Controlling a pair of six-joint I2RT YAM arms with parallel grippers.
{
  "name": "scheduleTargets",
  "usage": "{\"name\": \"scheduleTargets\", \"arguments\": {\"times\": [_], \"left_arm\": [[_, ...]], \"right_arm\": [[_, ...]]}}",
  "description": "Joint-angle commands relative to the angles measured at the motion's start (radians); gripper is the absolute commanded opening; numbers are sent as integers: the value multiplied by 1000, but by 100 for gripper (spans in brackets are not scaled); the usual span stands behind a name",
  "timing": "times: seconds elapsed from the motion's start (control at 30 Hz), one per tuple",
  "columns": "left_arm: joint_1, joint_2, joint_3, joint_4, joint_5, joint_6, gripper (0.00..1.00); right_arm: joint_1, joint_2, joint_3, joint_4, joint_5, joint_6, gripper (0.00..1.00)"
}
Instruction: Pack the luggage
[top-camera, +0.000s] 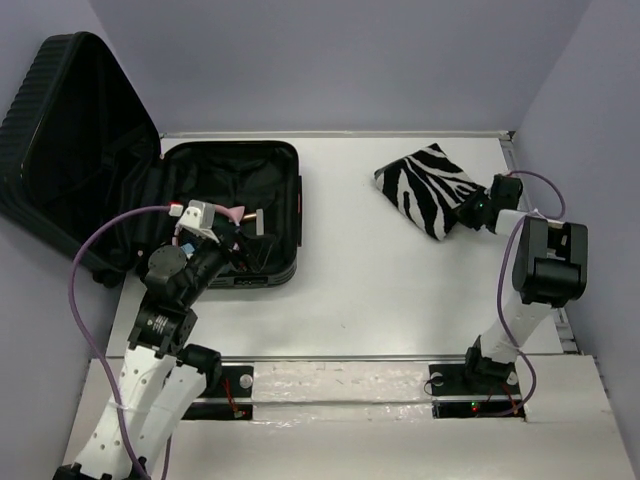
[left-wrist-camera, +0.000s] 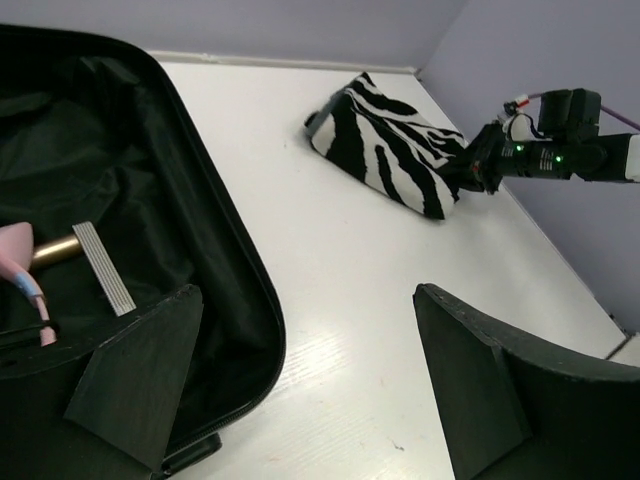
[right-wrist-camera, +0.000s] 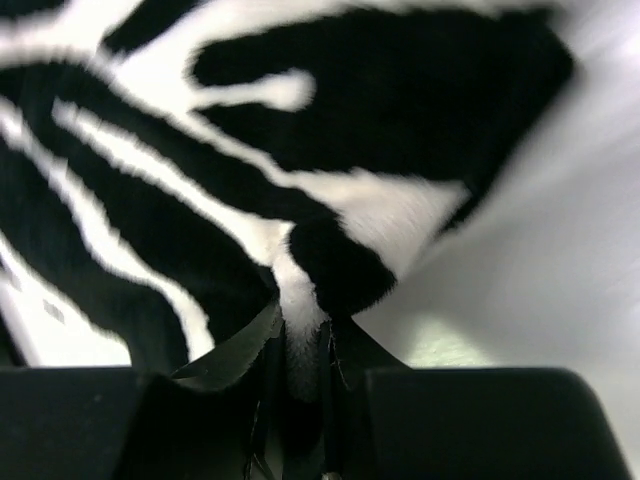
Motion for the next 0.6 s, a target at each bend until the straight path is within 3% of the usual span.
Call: {"name": "scheduleTargets", "arguments": {"times": [0.0, 0.07, 0.17, 0.27, 0.4, 0.43, 0.53, 0.57], "left_arm": [[-6, 85, 59, 43, 119, -26, 99], [-19, 136, 92, 70, 153, -46, 99], [-98, 216, 168, 51, 104, -40, 99], [-247, 340, 254, -3, -36, -27, 99], [-513, 615, 436, -57, -256, -4, 99], [-514, 616, 475, -69, -285, 7, 99], [-572, 858, 623, -112, -388, 21, 99], [-572, 903, 663, -135, -417, 26, 99]], "right_arm": [[102, -147, -100, -22, -82, -99, 11], [171, -193, -137, -52, -13, -141, 11], [213, -269, -218, -63, -31, -168, 11], [239, -370, -286, -114, 1, -214, 9], [248, -501, -312, -216, -11, -239, 7], [248, -501, -312, -227, -11, -234, 7], [248, -506, -333, -239, 58, -181, 64], [238, -504, -338, -236, 61, -170, 77]]}}
